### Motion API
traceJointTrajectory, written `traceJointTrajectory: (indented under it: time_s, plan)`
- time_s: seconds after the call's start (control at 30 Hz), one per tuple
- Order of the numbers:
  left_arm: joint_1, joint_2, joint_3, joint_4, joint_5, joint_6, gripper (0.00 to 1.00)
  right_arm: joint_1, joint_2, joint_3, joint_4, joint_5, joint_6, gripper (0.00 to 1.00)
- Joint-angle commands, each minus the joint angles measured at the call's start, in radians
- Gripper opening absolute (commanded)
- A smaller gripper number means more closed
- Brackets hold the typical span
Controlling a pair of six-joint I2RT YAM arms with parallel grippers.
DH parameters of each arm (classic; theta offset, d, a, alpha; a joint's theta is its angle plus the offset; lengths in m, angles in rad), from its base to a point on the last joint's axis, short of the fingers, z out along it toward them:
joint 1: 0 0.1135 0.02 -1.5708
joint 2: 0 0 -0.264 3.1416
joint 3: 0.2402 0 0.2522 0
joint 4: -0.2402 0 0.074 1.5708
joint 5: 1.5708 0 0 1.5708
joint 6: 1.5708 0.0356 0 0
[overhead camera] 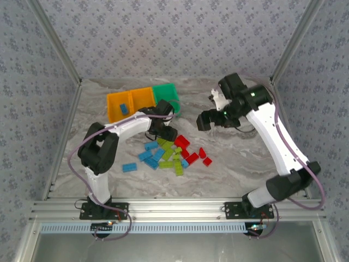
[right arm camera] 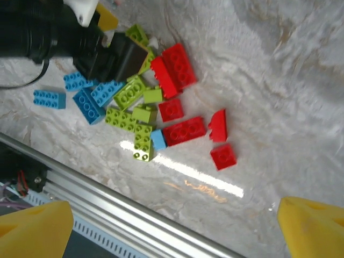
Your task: Sort the legos into containers by color
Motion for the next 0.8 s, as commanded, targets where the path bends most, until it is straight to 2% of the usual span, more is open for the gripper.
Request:
traceJointTrajectory:
  time_s: [0.0,0.3,0.5,0.63,0.77]
  plan:
    - [0.027,0.042,0.048,0.02,0.027,0.005,0.73,0.002,-0.055,-0.084,0.126,-0.058,0.151,1.0]
    - [0.054,0.111,0.061,0.044,0.063,-0.024,0.65,-0.013,-0.068,-0.029,0.042,-0.005,0.131,1.0]
    - [0.053,0.066,0.033,0.062,0.104,0.0,0.69,-0.019,-0.066,-0.037,0.063,-0.014,0.14,1.0]
    - [0.055,0.064,0.016,0.031,0.033,0.005,0.67,-0.02,-0.065,-0.042,0.072,-0.02,0.146,1.0]
    - [0.059,0.071,0.002,0.023,-0.012,0.015,0.61,-0.024,-0.06,-0.029,0.07,-0.021,0.147,1.0]
